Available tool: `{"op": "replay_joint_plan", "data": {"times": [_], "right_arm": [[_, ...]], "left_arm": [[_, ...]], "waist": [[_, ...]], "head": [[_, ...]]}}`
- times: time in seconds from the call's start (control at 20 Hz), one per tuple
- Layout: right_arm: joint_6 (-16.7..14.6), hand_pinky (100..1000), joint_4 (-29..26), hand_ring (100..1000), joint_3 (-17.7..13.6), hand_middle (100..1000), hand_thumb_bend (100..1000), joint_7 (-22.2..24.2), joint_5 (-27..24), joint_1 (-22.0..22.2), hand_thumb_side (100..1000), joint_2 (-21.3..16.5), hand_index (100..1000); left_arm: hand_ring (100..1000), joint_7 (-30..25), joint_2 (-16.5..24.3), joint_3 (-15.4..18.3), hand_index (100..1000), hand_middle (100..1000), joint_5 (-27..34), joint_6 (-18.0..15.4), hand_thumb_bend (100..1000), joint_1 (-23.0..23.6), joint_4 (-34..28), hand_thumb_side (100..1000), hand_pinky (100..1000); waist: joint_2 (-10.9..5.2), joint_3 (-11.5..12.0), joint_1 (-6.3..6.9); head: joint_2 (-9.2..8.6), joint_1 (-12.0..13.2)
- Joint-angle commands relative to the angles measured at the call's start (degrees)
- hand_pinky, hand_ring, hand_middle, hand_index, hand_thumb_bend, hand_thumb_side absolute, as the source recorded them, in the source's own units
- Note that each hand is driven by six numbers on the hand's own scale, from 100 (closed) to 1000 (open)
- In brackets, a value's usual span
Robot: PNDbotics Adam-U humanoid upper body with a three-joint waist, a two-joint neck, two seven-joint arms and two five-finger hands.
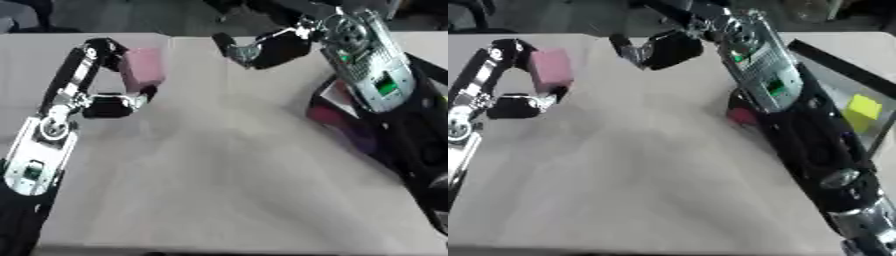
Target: Pick up the objects with one hand, pass them to the other hand, and then place them into the box on the other side of the table.
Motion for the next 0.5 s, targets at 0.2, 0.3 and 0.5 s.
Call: {"op": "replay_joint_plan", "data": {"times": [0.2,0.3,0.5], "right_arm": [[-1.9,984,-1.6,1000,0.9,1000,100,5.4,-1.6,-1.4,100,0.1,1000],[-2.2,984,-1.9,1000,0.9,1000,100,7.2,-2.0,-1.3,100,0.3,1000],[-2.7,985,-2.1,1000,1.0,1000,100,9.3,-1.7,-0.9,100,1.1,1000]], "left_arm": [[575,0.1,-1.3,-1.4,579,590,-4.8,-1.2,100,-0.5,-1.6,100,660],[575,0.3,-2.1,-1.7,577,589,-6.7,-1.1,100,-0.4,-1.9,100,659],[573,0.8,-4.1,-2.5,575,588,-10.6,-0.6,100,-0.1,-2.8,100,655]], "waist": [[-1.91,0.2,-0.64],[-1.85,0.2,-0.59],[-1.73,0.3,-0.54]], "head": [[-0.32,0.4],[-0.33,0.5],[-0.23,0.7]]}}
